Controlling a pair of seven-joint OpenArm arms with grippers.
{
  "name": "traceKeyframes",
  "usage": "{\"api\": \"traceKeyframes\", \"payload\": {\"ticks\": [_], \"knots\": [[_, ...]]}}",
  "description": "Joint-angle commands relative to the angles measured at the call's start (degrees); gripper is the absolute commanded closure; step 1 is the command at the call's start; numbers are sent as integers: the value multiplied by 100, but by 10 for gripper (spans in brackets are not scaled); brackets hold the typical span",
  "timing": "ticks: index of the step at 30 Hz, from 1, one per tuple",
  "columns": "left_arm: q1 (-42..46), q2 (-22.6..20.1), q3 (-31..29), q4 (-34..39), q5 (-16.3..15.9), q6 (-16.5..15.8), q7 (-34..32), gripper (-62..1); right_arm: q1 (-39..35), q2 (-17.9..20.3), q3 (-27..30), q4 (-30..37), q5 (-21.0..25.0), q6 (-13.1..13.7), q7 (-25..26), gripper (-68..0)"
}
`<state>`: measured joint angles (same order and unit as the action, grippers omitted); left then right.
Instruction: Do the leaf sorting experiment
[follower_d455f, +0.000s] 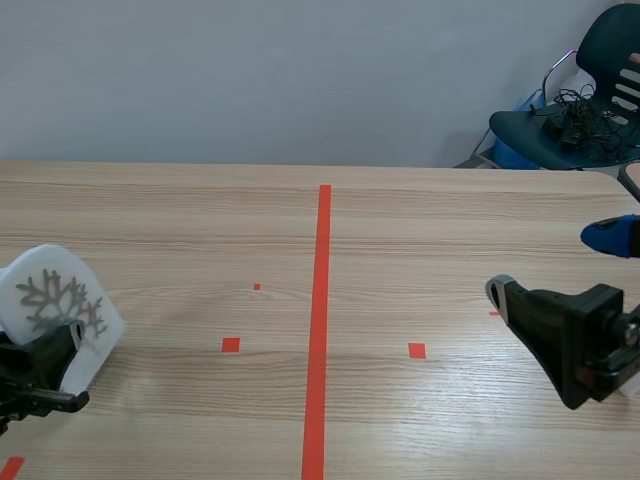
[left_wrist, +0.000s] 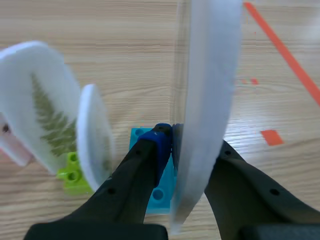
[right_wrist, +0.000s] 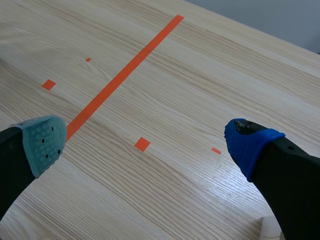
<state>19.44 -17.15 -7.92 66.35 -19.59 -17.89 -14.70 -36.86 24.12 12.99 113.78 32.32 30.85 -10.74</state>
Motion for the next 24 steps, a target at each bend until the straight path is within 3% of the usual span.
{"api": "traceKeyframes", "payload": {"ticks": [1, 7, 11, 14, 19, 24], "knots": [[-273, 4, 39, -166, -24, 39, -96, -70, 68, -2, 44, 7, 26, -2, 83, -679], [-774, -24, -4, -872, -37, 341, -203, -70, 68, -68, 44, 7, 24, 0, 83, -679], [-817, -81, -4, -951, -37, 361, -243, -89, 68, -212, 44, 7, 24, 2, 79, -679], [-802, -122, -4, -951, -35, 361, -251, -162, 68, -258, 44, 7, 24, 0, 81, -679], [-798, -227, -4, -885, -37, 317, -317, -379, 68, -256, 44, 7, 24, 2, 79, -679], [-511, -496, -74, -15, -42, -70, -332, -407, 68, -256, 44, 7, 24, 2, 79, -679]]}}
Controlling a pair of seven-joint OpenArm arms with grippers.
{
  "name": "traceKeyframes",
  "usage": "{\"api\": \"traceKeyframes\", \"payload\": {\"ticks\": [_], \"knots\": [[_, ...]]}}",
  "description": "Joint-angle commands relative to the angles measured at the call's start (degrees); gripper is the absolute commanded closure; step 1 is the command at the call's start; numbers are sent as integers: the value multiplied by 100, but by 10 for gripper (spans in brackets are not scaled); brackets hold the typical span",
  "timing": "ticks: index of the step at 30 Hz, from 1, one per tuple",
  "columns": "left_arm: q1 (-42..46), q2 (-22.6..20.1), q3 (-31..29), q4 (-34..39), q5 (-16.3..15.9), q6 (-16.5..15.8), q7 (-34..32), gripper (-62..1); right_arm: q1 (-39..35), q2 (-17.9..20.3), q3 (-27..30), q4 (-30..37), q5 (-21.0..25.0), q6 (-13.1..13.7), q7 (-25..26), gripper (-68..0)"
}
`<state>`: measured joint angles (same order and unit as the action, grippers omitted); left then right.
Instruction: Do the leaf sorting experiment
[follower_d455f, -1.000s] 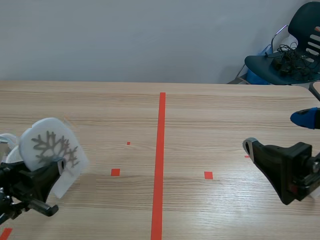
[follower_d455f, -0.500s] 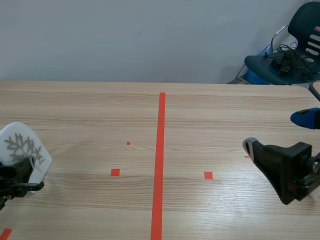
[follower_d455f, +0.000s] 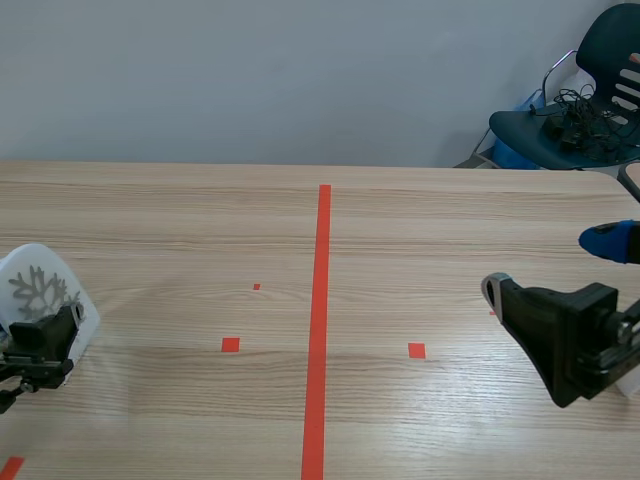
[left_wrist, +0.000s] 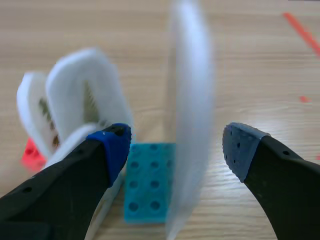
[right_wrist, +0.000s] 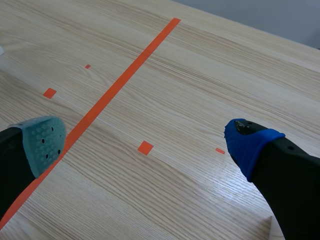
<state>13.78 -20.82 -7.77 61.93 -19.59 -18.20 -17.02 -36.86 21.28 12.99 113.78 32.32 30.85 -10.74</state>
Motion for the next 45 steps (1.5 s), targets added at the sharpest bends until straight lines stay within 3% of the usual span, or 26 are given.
{"api": "traceKeyframes", "payload": {"ticks": [1, 4, 6, 9, 11, 16, 22, 45], "knots": [[170, -188, -157, 739, -39, -129, -92, -408, 68, 28, 44, 7, 24, 2, 79, -679], [520, -334, -413, 1779, -42, -437, 98, -410, 68, 28, 44, 7, 24, 0, 81, -679], [728, -389, -599, 2435, -59, -651, 269, -461, 68, 28, 44, 7, 24, 0, 81, -679], [977, -417, -796, 3228, -457, -986, 675, -563, 68, 28, 57, 7, 24, -2, 83, -679], [1115, -415, -824, 3569, -684, -1191, 984, -623, 70, 31, 59, 7, 24, -4, 107, -679], [1486, -396, -780, 3832, -1123, -1762, 1663, -623, 70, 28, 59, 7, 24, -4, 179, -679], [1751, -396, -702, 3832, -1128, -1759, 1840, -623, 83, 28, 59, 7, 24, -195, 278, -679], [1749, -398, -702, 3825, -1106, -1735, 1838, -623, 85, 31, 59, 7, 26, -195, 278, -679]]}}
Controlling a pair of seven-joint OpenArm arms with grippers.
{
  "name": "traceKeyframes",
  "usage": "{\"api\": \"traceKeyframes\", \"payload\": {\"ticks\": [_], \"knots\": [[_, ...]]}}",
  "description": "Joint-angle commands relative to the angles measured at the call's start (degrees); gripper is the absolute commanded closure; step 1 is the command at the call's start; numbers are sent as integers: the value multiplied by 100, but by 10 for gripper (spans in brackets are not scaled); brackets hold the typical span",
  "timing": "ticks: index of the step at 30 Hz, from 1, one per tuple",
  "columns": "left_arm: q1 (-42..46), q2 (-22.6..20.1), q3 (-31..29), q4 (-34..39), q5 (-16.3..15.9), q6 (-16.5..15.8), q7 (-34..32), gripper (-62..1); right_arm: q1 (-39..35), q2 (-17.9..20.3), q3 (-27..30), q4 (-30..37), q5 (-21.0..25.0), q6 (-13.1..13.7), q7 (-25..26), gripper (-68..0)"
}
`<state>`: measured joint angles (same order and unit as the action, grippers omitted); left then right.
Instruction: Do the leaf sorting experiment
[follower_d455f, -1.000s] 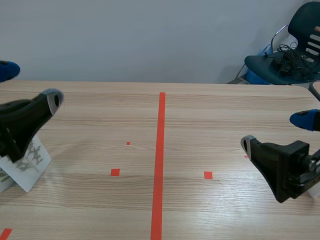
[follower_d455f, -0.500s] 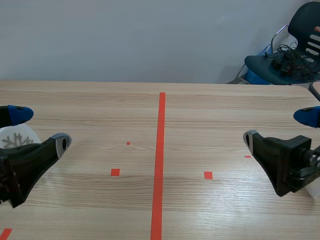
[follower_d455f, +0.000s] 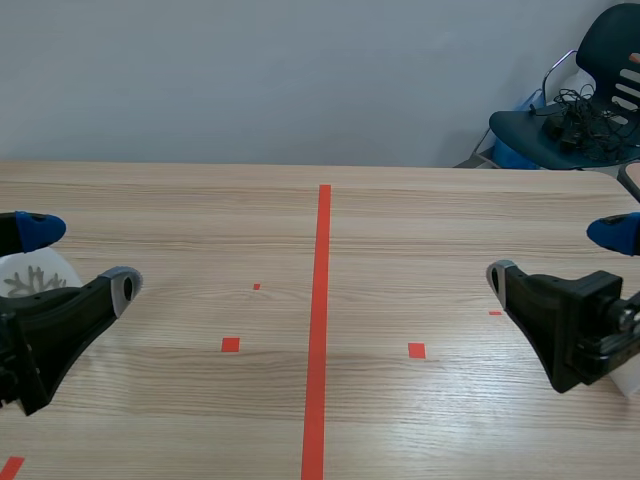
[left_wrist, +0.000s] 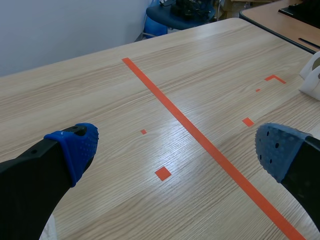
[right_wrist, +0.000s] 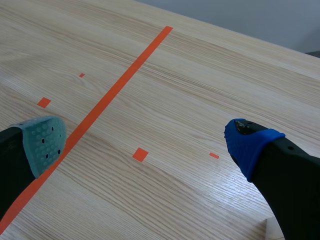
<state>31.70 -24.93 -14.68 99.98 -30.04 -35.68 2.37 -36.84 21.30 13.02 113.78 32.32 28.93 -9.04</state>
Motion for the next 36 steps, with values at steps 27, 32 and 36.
{"api": "traceKeyframes", "payload": {"ticks": [27, 32, 36], "knots": [[-44, 13, -11, 20, -61, 7, -96, -623, 83, 26, 57, 7, 26, -2, 107, -679], [-37, 13, 11, 20, -61, -420, 120, -623, 83, 26, 57, 7, 26, -2, 107, -679], [4, 13, 297, 20, 15, -420, 212, -623, 83, 26, 57, 7, 26, -2, 107, -679]]}}
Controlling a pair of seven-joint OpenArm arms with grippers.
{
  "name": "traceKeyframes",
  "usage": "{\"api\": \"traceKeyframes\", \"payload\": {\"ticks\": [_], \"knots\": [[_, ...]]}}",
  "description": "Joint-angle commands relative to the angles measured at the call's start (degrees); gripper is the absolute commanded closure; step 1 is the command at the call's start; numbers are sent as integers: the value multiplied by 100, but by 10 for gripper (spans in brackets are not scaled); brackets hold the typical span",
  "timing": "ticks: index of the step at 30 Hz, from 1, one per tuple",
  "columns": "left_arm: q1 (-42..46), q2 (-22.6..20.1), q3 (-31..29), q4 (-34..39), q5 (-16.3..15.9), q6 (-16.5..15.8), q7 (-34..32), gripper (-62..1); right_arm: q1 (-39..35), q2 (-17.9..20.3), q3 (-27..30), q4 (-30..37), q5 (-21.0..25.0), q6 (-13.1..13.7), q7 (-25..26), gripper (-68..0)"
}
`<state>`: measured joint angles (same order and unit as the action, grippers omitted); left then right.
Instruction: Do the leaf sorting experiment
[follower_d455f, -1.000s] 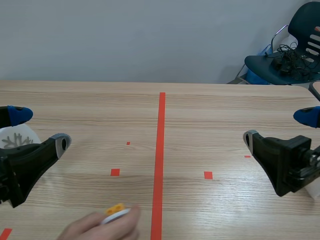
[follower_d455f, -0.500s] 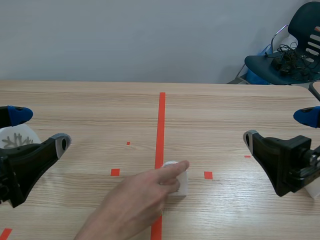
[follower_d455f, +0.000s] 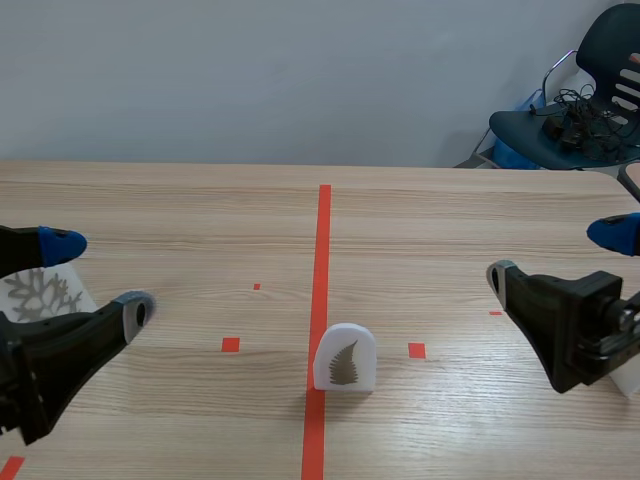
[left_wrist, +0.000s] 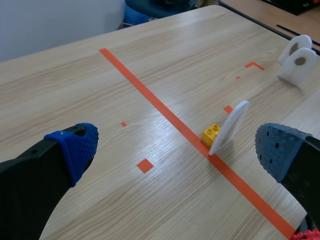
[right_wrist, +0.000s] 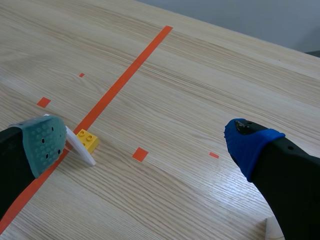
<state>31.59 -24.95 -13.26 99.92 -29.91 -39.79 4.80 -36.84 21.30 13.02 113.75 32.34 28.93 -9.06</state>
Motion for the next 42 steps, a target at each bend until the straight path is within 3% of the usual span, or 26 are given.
{"api": "traceKeyframes", "payload": {"ticks": [1, 7, 11, 15, 19, 22, 31, 42], "knots": [[15, 17, 293, 26, 129, -9, -24, -623, 83, 26, 57, 9, 22, -2, 109, -679], [-15, 59, 1502, -24, 1342, 48, -437, -623, 83, 26, 57, 9, 24, -2, 111, -679], [-396, 295, 2146, -579, 2214, 625, -859, -623, 83, 26, 57, 9, 22, -2, 109, -679], [-1078, 570, 2632, -1768, 2608, 1025, -1305, -623, 83, 26, 57, 9, 22, -2, 109, -679], [-1814, 872, 2905, -3038, 2699, 1161, -1816, -623, 83, 26, 57, 9, 22, -2, 109, -679], [-2229, 1069, 3104, -3657, 3038, 1161, -2140, -623, 83, 26, 57, 9, 22, -2, 109, -679], [-2734, 1366, 3724, -3908, 3241, 1231, -2304, -615, 85, 9, 57, 9, 20, -4, 109, -679], [-2732, 1705, 3773, -3908, 3228, 1290, -2345, -254, 83, -4, 57, 9, 20, -7, 109, -679]]}}
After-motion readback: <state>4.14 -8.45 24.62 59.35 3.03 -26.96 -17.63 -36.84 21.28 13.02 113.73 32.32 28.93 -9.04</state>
